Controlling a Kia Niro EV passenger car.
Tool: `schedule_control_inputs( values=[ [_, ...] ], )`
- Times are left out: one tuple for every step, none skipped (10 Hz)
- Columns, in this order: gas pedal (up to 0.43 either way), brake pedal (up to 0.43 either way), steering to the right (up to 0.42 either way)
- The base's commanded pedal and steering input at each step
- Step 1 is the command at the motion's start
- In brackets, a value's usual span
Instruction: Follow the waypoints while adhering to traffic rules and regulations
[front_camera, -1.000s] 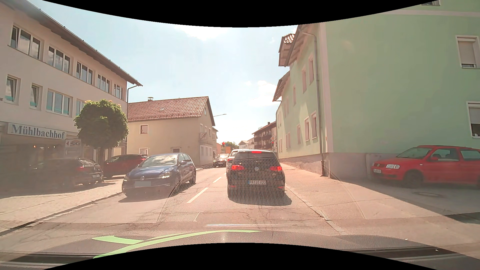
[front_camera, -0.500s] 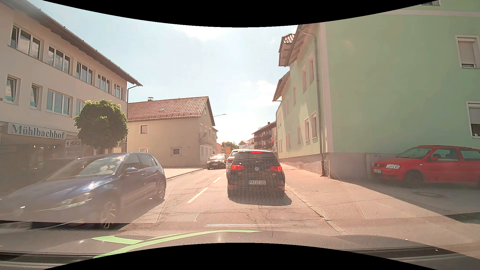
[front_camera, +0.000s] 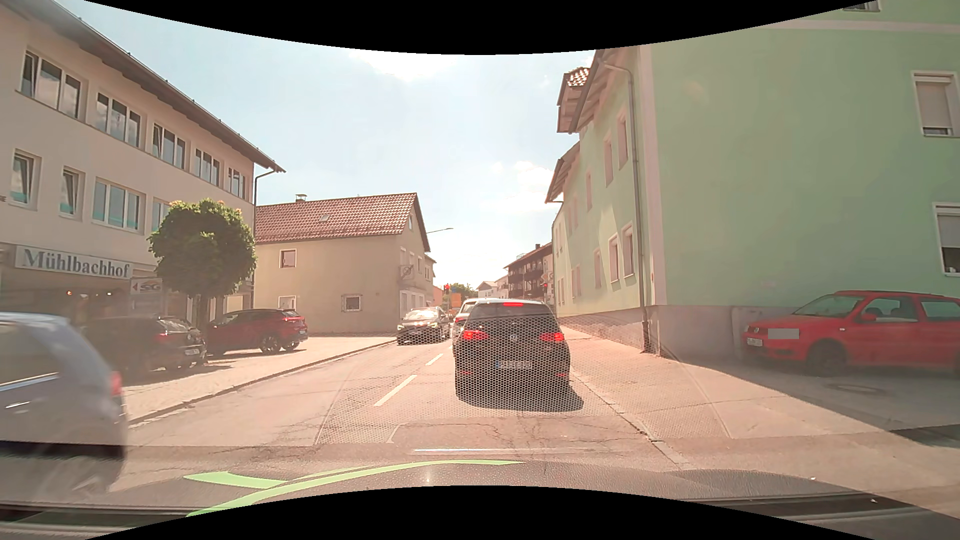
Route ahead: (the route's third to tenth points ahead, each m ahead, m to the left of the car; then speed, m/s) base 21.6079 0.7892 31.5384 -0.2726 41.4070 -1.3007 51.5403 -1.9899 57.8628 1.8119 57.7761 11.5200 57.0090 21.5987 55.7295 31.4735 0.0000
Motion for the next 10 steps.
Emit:
schedule_control_inputs(
  values=[
    [0.0, 0.329, 0.011],
    [0.0, 0.329, 0.011],
    [0.0, 0.329, 0.011],
    [0.0, 0.329, 0.011],
    [0.0, 0.329, 0.011],
    [0.0, 0.329, 0.011],
    [0.0, 0.329, 0.011],
    [0.0, 0.329, 0.011],
    [0.0, 0.329, 0.011],
    [0.0, 0.329, 0.011]
  ],
)
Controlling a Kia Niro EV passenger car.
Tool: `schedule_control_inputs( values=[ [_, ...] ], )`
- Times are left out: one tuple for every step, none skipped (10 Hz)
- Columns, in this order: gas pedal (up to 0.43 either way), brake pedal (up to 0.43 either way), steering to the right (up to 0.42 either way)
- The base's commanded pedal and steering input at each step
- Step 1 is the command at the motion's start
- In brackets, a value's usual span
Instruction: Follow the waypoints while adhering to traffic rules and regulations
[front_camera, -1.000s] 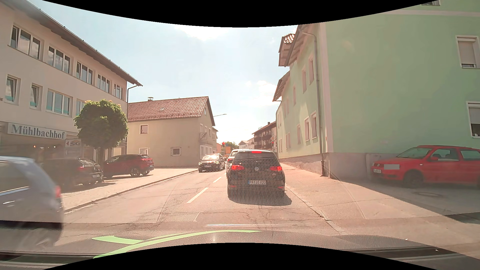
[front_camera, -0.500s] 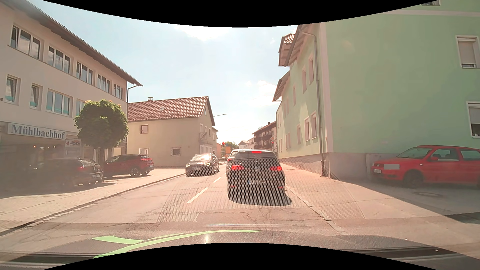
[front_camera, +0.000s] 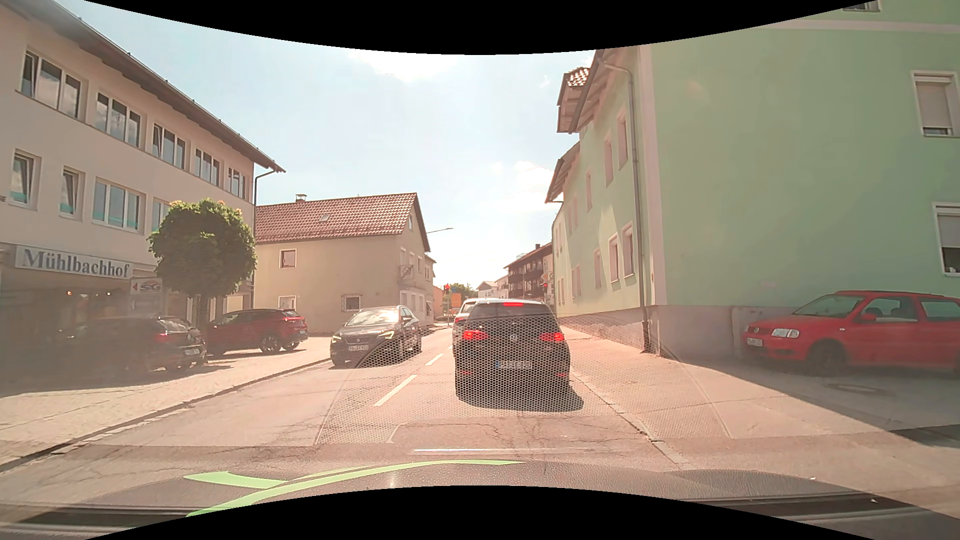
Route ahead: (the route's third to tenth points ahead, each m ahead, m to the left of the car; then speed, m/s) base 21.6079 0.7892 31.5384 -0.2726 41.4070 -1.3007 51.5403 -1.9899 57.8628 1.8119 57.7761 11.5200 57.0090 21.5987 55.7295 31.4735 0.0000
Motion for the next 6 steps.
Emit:
schedule_control_inputs(
  values=[
    [0.0, 0.329, 0.011],
    [0.0, 0.329, 0.011],
    [0.0, 0.329, 0.011],
    [0.0, 0.329, 0.011],
    [0.0, 0.329, 0.011],
    [0.0, 0.329, 0.011]
  ],
)
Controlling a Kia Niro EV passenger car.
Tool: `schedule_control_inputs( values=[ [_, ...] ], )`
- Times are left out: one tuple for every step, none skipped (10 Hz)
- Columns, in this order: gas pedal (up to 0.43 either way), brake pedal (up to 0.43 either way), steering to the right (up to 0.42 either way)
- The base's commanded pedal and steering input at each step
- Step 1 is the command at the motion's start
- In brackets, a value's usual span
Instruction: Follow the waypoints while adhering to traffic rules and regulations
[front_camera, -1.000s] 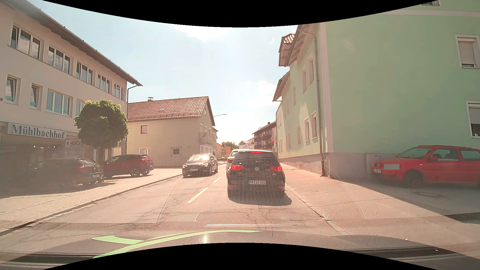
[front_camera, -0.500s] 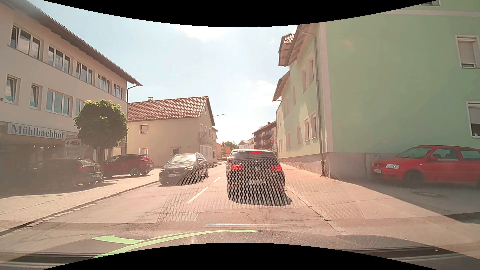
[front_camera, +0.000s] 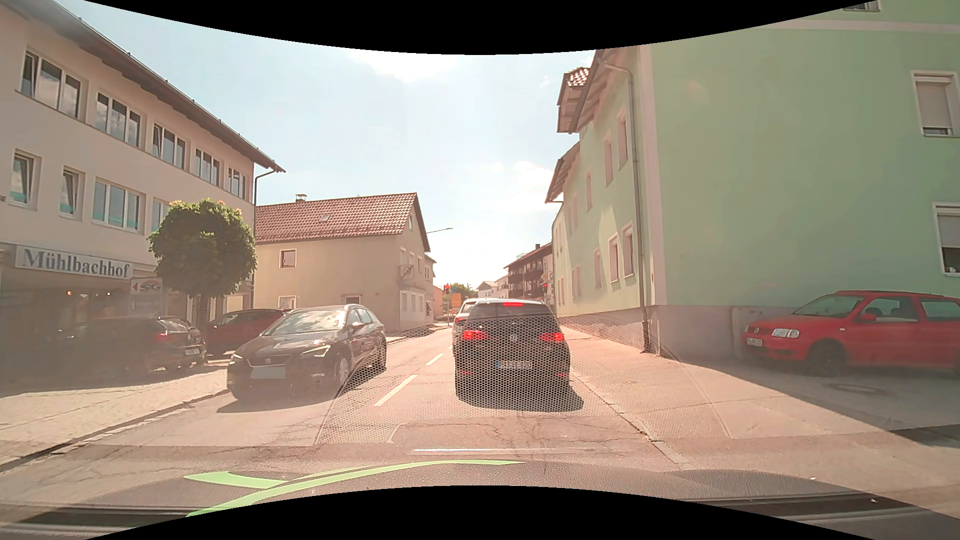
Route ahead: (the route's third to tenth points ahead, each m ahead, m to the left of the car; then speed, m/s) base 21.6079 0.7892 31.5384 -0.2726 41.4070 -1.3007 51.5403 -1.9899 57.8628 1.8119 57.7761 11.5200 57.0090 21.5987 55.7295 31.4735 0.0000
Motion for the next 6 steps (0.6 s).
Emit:
schedule_control_inputs(
  values=[
    [0.0, 0.329, 0.011],
    [0.0, 0.329, 0.011],
    [0.0, 0.329, 0.011],
    [0.0, 0.329, 0.011],
    [0.0, 0.329, 0.011],
    [0.0, 0.329, 0.011]
  ],
)
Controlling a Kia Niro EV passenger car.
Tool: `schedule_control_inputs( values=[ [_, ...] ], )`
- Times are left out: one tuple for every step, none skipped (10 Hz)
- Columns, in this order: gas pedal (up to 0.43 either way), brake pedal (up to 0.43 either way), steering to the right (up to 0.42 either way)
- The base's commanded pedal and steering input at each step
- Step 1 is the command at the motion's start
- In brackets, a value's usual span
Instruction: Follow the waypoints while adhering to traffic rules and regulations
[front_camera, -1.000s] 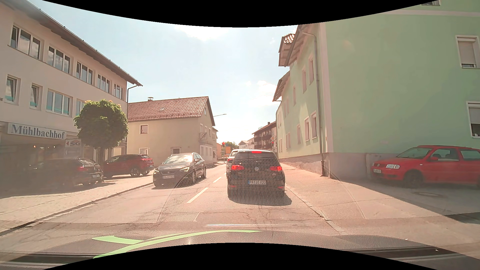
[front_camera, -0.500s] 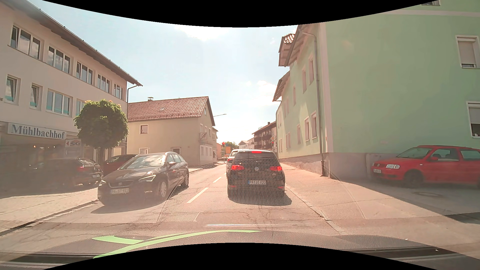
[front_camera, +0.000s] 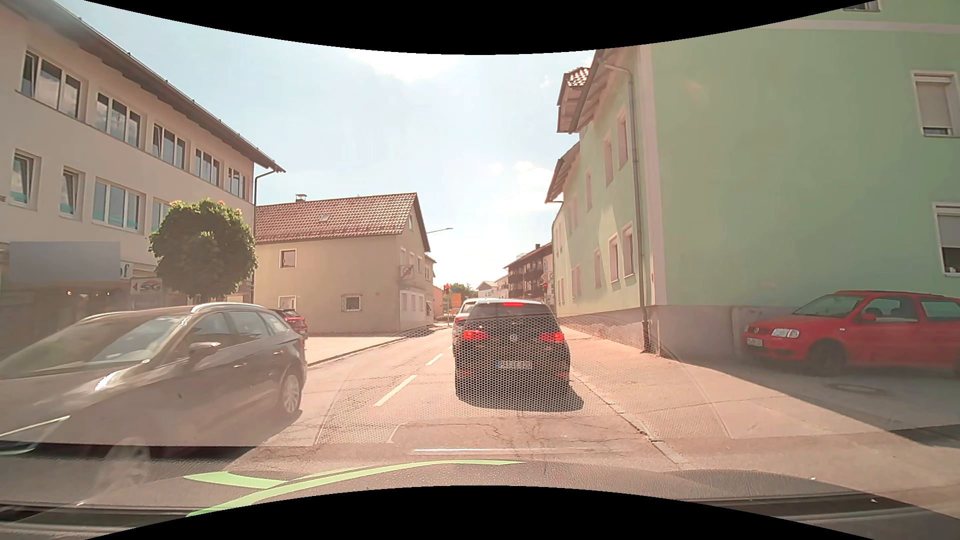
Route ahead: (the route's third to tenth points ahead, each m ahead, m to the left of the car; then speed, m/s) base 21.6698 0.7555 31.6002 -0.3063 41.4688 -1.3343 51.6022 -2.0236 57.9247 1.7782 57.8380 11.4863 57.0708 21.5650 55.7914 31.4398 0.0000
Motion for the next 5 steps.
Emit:
schedule_control_inputs(
  values=[
    [0.0, 0.329, 0.011],
    [0.0, 0.329, 0.011],
    [0.0, 0.329, 0.011],
    [0.0, 0.329, 0.011],
    [0.0, 0.329, 0.011]
  ],
)
